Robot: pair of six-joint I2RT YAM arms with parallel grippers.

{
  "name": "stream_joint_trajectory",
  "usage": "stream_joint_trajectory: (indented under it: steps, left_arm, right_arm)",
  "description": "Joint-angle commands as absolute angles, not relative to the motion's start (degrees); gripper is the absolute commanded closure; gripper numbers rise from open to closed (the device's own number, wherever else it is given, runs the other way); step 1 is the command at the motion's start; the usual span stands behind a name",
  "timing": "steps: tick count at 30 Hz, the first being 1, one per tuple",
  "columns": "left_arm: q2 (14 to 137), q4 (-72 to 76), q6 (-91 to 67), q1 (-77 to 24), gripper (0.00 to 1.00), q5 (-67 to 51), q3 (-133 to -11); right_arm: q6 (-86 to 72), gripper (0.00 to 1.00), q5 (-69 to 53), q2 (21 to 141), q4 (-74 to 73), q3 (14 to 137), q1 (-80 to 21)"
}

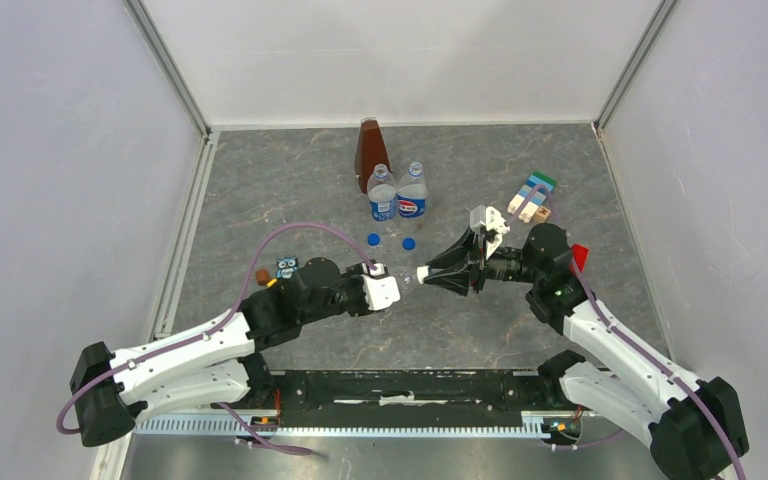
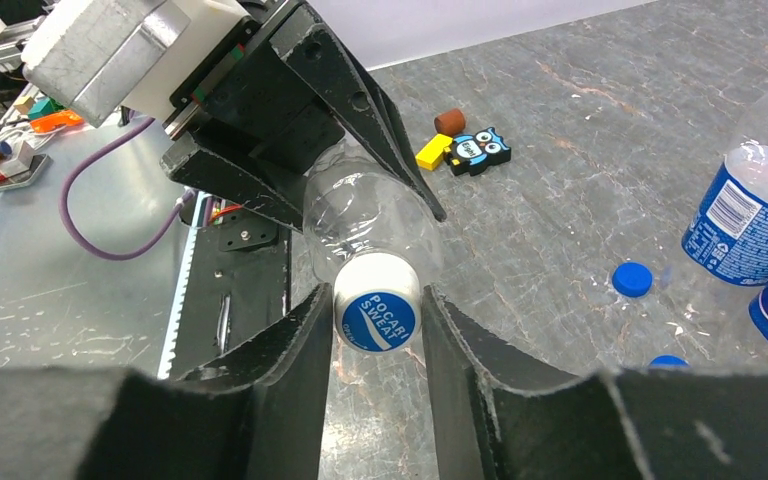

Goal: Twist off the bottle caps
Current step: Unscrew the bottle cap from the plastic bottle.

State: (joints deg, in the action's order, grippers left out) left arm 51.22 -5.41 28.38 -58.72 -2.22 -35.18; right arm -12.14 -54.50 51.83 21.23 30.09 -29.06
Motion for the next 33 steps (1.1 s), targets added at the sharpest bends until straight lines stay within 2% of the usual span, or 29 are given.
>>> stream_joint_trajectory:
  steps: [1,7,10,12,17,22,29,33]
  left_arm:
    - [50.26,-3.33,29.91,-59.06,0.98,-2.64,-35.00]
    - [50.24,-2.91,29.91,-59.06,0.98,-2.55,-35.03]
    - [50.35,-2.55,29.77,-59.06,0.98,-2.66,-35.07]
    - [50.26,-2.54,29.56,-59.02,0.98,-2.87,-35.20]
    - [49.90,-1.86,29.13,-59.06,0.98,-3.43,-35.10]
    - [50.28,-4.67,26.06,-58.78,0.98,-6.31,-37.87]
    - [51.43,-8.27,21.76,-51.75,0.98,-24.33,-42.17]
    - [51.80,-9.74,20.14,-48.04,0.98,-30.88,-43.36]
  right_arm:
    - [-12.11,0.59,-55.34,51.80,23.94,29.71,-28.92]
    - [-11.74,0.56,-55.68,52.35,23.10,29.98,-28.92]
    - [-11.46,0.59,-55.63,52.03,23.20,29.63,-28.87]
    - [-10.94,0.74,-56.50,52.27,23.42,29.46,-29.05]
    - [-7.81,1.00,-57.22,51.96,21.78,29.74,-29.78]
    - [1.34,1.00,-55.33,50.82,16.69,30.94,-31.41]
    - [17.41,1.00,-50.55,51.77,4.39,35.68,-36.31]
    - [25.83,1.00,-47.75,52.27,-2.60,38.01,-38.67]
